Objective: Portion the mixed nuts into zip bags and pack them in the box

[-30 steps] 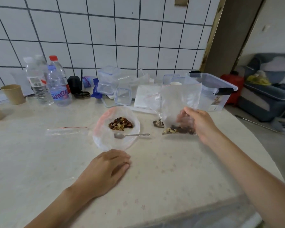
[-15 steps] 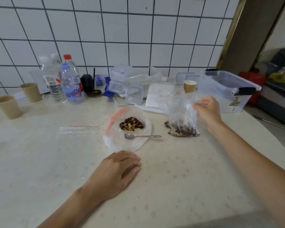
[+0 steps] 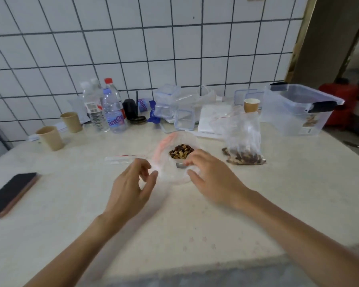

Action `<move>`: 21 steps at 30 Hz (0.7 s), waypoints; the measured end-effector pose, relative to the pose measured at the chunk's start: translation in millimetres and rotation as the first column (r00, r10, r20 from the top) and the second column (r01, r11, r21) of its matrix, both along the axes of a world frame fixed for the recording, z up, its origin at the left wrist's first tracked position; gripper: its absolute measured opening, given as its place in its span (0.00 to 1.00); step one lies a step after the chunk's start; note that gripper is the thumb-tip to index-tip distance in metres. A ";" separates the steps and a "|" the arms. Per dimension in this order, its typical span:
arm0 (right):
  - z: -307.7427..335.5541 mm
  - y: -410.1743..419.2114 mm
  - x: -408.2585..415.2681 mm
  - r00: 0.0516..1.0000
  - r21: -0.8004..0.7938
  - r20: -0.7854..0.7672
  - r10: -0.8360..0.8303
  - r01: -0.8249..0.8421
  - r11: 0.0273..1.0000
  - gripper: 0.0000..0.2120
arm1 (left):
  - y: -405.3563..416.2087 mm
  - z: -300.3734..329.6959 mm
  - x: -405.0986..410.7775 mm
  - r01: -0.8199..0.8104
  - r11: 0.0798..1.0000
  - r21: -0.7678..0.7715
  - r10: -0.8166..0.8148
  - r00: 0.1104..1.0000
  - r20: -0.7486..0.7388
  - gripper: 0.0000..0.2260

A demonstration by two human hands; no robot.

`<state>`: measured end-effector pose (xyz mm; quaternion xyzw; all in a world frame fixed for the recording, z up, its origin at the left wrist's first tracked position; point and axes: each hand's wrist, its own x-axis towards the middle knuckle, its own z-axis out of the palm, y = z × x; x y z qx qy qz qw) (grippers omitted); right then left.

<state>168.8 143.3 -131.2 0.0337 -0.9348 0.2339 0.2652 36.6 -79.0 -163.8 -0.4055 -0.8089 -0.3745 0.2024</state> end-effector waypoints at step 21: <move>-56.8 -49.0 -7.7 0.983 0.152 0.155 0.093 -0.117 0.981 0.09 | -42.2 7.0 -101.8 -0.464 0.864 -0.194 0.489 0.684 0.541 0.05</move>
